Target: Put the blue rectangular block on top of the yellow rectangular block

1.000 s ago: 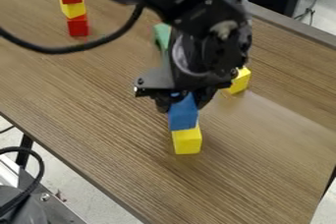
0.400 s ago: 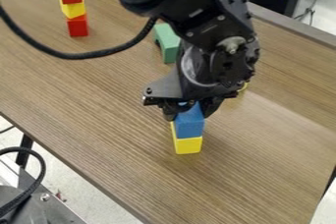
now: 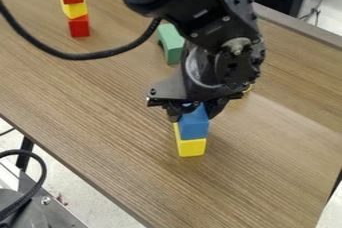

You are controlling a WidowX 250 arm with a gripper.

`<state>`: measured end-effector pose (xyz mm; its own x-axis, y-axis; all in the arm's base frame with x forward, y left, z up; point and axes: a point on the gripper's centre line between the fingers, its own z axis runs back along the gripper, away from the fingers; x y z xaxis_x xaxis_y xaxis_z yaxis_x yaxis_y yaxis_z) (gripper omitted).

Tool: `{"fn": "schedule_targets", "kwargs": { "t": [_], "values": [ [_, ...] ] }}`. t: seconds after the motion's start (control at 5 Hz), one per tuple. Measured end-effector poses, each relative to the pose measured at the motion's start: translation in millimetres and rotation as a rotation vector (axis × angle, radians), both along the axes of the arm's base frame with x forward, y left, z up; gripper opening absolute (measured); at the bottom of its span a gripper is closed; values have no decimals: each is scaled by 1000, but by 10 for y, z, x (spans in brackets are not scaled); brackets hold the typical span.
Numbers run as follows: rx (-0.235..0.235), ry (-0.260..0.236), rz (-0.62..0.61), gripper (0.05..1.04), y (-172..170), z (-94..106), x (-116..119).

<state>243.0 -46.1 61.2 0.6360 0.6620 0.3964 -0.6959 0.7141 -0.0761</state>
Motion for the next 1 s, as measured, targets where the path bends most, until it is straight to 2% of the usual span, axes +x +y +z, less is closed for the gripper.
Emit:
{"fn": "schedule_targets", "kwargs": {
  "t": [0.2,0.4,0.6,1.0],
  "values": [
    [-1,13,7,915,-1,-26,-14],
    [4,22,11,1004,7,-32,-27],
    [17,24,14,1000,32,-3,-42],
    [58,-70,5,1000,62,409,6]
  ]
}}
